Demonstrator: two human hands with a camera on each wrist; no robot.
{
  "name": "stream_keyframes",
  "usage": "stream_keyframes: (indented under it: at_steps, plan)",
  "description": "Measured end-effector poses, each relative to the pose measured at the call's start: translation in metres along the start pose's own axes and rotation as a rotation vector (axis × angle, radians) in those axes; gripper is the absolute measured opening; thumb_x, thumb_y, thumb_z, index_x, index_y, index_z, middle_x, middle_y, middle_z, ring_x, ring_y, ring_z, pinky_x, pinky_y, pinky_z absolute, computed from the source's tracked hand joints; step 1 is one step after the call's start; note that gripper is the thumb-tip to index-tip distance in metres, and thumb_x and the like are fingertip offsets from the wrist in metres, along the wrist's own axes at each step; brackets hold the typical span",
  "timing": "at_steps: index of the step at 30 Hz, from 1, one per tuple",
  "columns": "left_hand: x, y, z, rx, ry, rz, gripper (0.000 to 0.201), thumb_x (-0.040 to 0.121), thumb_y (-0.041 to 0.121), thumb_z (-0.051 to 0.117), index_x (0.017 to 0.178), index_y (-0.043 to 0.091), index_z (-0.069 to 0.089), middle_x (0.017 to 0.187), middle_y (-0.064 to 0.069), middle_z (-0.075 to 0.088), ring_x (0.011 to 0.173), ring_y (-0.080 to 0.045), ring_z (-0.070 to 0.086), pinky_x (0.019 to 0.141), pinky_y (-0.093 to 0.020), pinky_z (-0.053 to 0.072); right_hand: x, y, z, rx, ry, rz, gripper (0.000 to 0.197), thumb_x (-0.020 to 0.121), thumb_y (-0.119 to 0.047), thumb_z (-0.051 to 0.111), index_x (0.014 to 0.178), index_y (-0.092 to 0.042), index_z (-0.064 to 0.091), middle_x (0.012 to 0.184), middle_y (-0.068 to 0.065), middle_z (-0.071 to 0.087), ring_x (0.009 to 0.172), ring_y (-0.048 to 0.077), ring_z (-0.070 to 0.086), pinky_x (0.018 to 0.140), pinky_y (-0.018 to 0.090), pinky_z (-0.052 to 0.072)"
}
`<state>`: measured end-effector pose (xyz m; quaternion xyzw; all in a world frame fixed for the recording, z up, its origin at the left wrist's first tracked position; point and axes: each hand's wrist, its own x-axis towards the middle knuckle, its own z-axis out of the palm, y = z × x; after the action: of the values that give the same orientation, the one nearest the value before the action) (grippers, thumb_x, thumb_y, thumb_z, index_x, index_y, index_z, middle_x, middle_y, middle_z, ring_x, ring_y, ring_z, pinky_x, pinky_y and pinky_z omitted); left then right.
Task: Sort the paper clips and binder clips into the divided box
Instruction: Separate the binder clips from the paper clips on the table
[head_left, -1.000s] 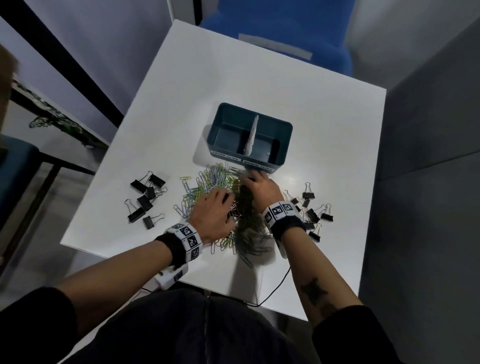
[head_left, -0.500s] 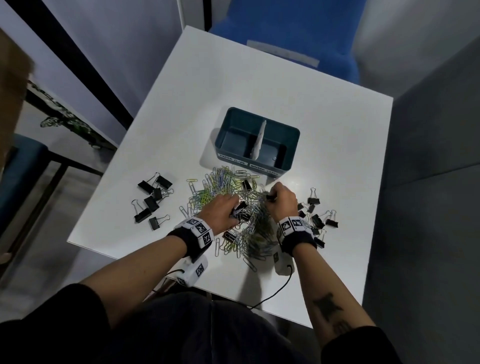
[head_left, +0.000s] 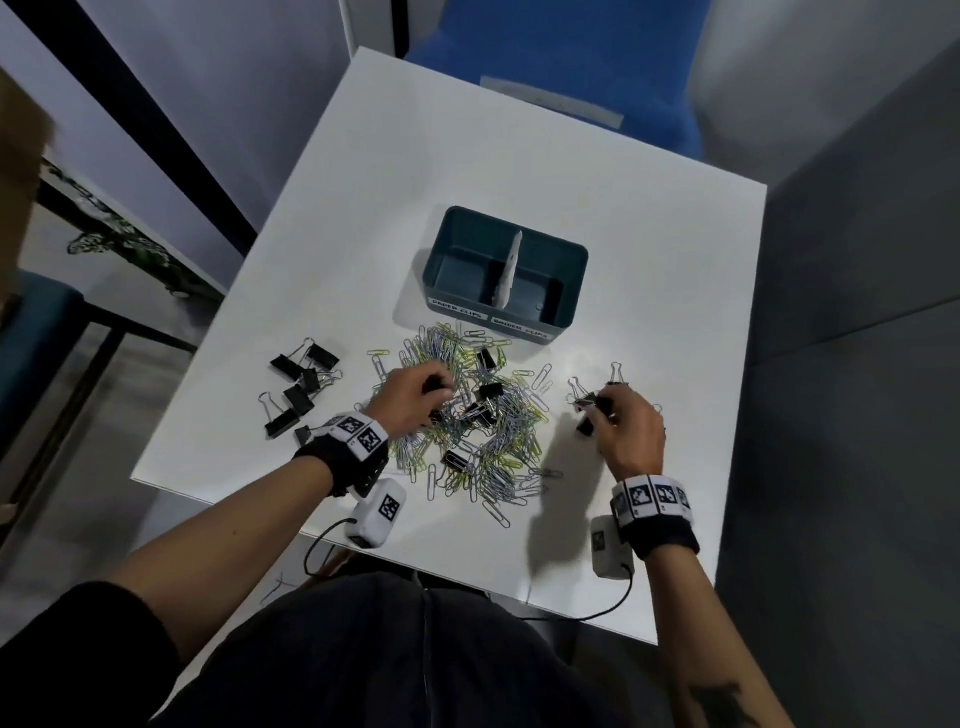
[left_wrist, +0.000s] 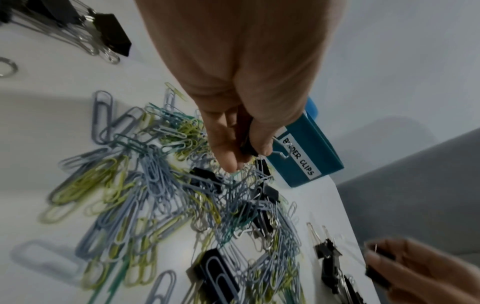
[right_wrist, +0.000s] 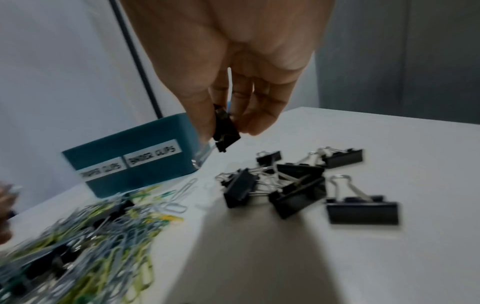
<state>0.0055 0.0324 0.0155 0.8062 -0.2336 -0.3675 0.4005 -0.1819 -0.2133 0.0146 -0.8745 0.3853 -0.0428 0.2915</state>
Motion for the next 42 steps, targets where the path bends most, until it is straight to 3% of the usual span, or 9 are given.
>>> stream_keyframes:
  at_steps: [7,12,18,22,27,29,32,37,42]
  plan:
    - [-0.01,-0.014,-0.044,0.101,0.197,-0.037,0.016,0.091,0.014,0.063,0.106,0.015,0.066,0.094,-0.002,0.066,0.075,-0.015,0.062,0.059,-0.021,0.044,0.008,0.043,-0.007,0.006,-0.061,0.234,0.02,0.083,-0.021,0.071,0.103,-0.018,0.069,0.097,0.012,0.066,0.09,0.031,0.062,0.083,0.041,0.053]
    - [-0.013,-0.049,-0.088,0.264,0.405,-0.246,0.011,0.086,0.012,0.066,0.097,0.011,0.067,0.099,-0.01,0.07,0.095,-0.028,0.062,0.084,-0.032,0.047,0.011,0.042,-0.003,-0.076,-0.075,0.21,0.025,0.085,-0.025,0.07,0.108,-0.014,0.067,0.105,0.014,0.06,0.094,0.032,0.06,0.083,0.036,0.047]
    - [-0.009,-0.065,-0.1,0.405,0.278,-0.29,0.017,0.085,0.006,0.064,0.101,0.008,0.068,0.107,-0.015,0.066,0.102,-0.034,0.06,0.087,-0.036,0.046,0.001,0.009,0.013,-0.288,-0.079,-0.154,0.023,0.086,-0.013,0.063,0.108,-0.007,0.065,0.108,0.016,0.059,0.101,0.036,0.052,0.077,0.044,0.049]
    - [-0.011,-0.053,-0.09,0.601,0.314,-0.269,0.023,0.086,0.006,0.057,0.108,0.01,0.059,0.114,-0.015,0.049,0.093,-0.037,0.058,0.072,-0.041,0.045,-0.003,-0.036,0.039,-0.414,-0.114,-0.406,0.026,0.078,-0.01,0.073,0.103,-0.009,0.066,0.101,0.012,0.065,0.091,0.028,0.057,0.076,0.039,0.052]
    - [-0.002,-0.021,-0.052,0.764,0.237,0.026,0.031,0.087,0.008,0.057,0.118,0.01,0.054,0.116,-0.01,0.051,0.086,-0.02,0.053,0.058,-0.03,0.049,-0.008,-0.072,0.069,-0.399,-0.263,-0.457,0.045,0.077,-0.006,0.072,0.119,-0.015,0.059,0.114,0.011,0.061,0.099,0.025,0.057,0.082,0.036,0.054]
    - [0.008,-0.01,-0.034,0.778,0.133,0.152,0.03,0.088,0.008,0.056,0.117,0.011,0.053,0.115,-0.009,0.053,0.085,-0.016,0.05,0.059,-0.025,0.045,-0.008,-0.081,0.075,-0.386,-0.345,-0.496,0.059,0.077,-0.005,0.07,0.131,-0.017,0.049,0.128,0.013,0.054,0.109,0.028,0.053,0.088,0.04,0.052]
    - [0.025,0.005,-0.008,0.817,0.025,0.287,0.03,0.087,0.006,0.055,0.116,0.01,0.052,0.118,-0.009,0.051,0.096,-0.021,0.051,0.069,-0.034,0.054,-0.006,-0.086,0.079,-0.427,-0.431,-0.549,0.056,0.079,-0.017,0.071,0.13,-0.018,0.049,0.132,0.012,0.049,0.113,0.032,0.048,0.09,0.045,0.05]
    - [0.056,0.022,0.023,0.917,-0.114,0.376,0.051,0.083,0.012,0.064,0.131,0.016,0.048,0.134,-0.009,0.047,0.12,-0.028,0.044,0.092,-0.044,0.049,-0.008,-0.084,0.085,-0.356,-0.343,-0.481,0.04,0.071,-0.01,0.077,0.108,-0.01,0.063,0.109,0.016,0.056,0.096,0.035,0.053,0.069,0.046,0.054]
    - [0.069,0.019,0.037,0.993,-0.171,0.315,0.059,0.08,0.007,0.064,0.134,0.019,0.042,0.14,-0.011,0.039,0.126,-0.034,0.039,0.091,-0.047,0.049,-0.014,-0.081,0.087,-0.246,-0.317,-0.345,0.049,0.07,-0.015,0.08,0.112,-0.009,0.055,0.111,0.013,0.049,0.092,0.027,0.05,0.064,0.038,0.052]
